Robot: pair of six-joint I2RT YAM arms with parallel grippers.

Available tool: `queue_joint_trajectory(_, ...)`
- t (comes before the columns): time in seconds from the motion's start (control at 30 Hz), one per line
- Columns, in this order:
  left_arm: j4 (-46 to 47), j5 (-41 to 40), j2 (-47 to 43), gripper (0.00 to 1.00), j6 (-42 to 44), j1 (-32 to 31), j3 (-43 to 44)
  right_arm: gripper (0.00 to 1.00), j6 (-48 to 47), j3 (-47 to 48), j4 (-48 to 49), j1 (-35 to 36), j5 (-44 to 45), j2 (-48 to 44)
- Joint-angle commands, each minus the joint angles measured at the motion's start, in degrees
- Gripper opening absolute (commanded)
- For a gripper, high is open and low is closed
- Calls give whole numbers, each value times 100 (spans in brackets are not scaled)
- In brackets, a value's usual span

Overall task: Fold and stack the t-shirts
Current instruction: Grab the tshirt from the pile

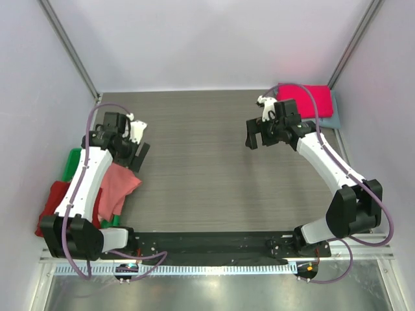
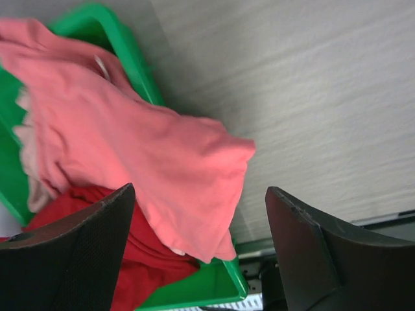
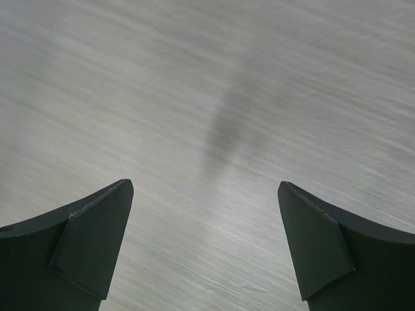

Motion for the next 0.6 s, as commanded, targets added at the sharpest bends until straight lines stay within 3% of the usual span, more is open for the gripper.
queue_joint_trajectory(0.0,23,127,127,82,367,143,-411,100,-287,-242,62,79,-431,-82)
queue_joint_trajectory(0.13,182,-137,408,74,420,310,-543,100,-261,-375,107,106,-554,-12)
queue_joint_trajectory(0.4,674,-436,952,70,377,442,-403,100,-314,-322,238,114,-1020,120)
queue_joint_trajectory(0.57,727,-436,1427,58,394,469,-315,100,-375,-225,230,106,-1020,190)
